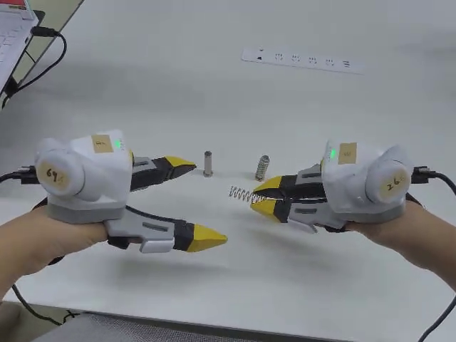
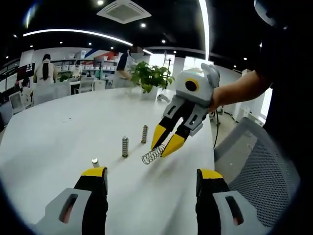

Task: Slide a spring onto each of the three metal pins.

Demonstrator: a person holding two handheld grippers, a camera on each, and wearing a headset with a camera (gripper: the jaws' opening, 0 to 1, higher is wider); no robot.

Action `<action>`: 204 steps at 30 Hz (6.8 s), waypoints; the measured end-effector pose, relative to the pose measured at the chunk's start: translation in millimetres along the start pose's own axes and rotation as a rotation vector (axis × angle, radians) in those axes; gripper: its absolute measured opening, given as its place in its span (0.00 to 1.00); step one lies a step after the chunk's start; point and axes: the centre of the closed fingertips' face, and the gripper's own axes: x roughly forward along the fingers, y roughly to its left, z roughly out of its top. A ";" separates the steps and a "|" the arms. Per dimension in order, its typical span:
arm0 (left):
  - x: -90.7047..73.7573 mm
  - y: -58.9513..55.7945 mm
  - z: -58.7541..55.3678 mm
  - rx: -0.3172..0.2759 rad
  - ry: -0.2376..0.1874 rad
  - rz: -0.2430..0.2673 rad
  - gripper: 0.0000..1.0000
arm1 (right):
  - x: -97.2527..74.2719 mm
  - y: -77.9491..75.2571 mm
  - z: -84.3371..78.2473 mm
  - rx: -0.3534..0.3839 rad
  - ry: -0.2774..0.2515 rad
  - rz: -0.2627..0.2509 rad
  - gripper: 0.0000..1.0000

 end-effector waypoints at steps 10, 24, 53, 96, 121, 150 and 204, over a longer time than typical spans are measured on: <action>14.9 -12.1 5.7 0.010 -0.005 -0.073 0.50 | -9.6 11.8 3.3 -0.035 -0.003 0.058 0.08; 28.4 -27.5 14.2 0.015 -0.020 -0.148 0.24 | -18.1 17.3 8.1 -0.048 -0.018 0.087 0.08; 33.8 -36.1 21.7 0.027 -0.036 -0.199 0.06 | -27.8 24.5 16.3 -0.067 -0.030 0.134 0.08; 25.8 -44.9 25.9 0.045 -0.042 -0.234 0.02 | -35.1 25.8 13.5 -0.012 -0.029 0.155 0.11; 24.2 -42.6 28.2 0.026 -0.051 -0.243 0.02 | -42.3 24.4 26.8 -0.007 -0.080 0.129 0.08; 26.1 -47.1 21.0 0.070 -0.024 -0.236 0.02 | -36.8 33.3 76.0 -0.026 -0.241 0.119 0.08; 23.5 -46.5 27.5 0.038 -0.045 -0.225 0.03 | -33.7 32.0 85.9 -0.083 -0.256 0.100 0.07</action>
